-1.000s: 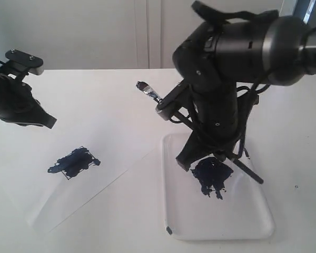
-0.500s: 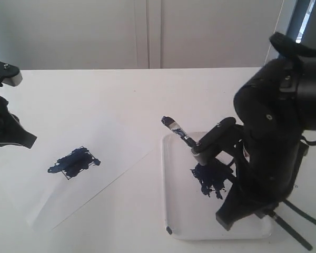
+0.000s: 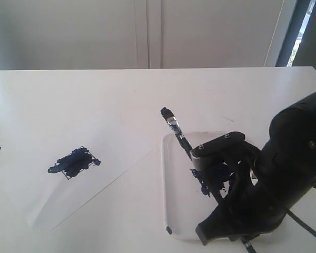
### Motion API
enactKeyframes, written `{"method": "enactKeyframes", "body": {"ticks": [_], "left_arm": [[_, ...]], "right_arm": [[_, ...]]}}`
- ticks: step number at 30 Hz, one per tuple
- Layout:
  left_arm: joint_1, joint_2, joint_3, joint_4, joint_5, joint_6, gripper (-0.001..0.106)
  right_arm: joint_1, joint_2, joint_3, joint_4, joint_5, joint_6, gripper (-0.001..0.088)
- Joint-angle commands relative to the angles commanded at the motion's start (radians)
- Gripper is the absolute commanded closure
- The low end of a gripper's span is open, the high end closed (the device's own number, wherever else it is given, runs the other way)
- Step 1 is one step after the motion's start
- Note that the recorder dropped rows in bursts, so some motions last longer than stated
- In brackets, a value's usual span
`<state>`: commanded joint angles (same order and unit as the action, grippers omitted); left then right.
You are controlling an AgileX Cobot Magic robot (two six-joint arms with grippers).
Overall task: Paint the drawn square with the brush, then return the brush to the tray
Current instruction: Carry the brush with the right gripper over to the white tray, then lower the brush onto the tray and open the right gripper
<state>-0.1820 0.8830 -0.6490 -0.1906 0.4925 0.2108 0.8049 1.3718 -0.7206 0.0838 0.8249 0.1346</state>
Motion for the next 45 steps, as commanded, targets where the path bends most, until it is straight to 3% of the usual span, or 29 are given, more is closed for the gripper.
{"method": "enactKeyframes", "body": {"ticks": [12,21,27,30,33,36,45], "left_arm": [[0.0,-0.237,0.105,-0.04,0.026,-0.058,0.105],[0.0,-0.323,0.168,-0.075,0.057,-0.054,0.105],[0.0,-0.391,0.227,-0.137,0.057,-0.054,0.105],[0.0,-0.407,0.246,-0.157,0.054,-0.054,0.105],[0.0,-0.407,0.246,-0.17,0.051,-0.052,0.105],[0.0,-0.407,0.251,-0.172,0.049,-0.052,0.105],[0.0,-0.407,0.251,-0.172,0.049,-0.052,0.105]], "right_arm": [[0.0,-0.002,0.036,0.105,-0.081,0.005,0.0868],[0.0,0.005,0.048,0.099,0.071,0.055,0.0868],[0.0,0.005,0.141,0.079,0.076,0.184,0.0868],[0.0,0.005,0.143,0.077,0.076,0.212,0.0868],[0.0,0.005,0.141,-0.003,0.048,0.349,0.0868],[0.0,0.005,0.141,-0.006,0.051,0.365,0.0867],[0.0,0.005,0.141,0.011,0.047,0.336,0.0649]]}}
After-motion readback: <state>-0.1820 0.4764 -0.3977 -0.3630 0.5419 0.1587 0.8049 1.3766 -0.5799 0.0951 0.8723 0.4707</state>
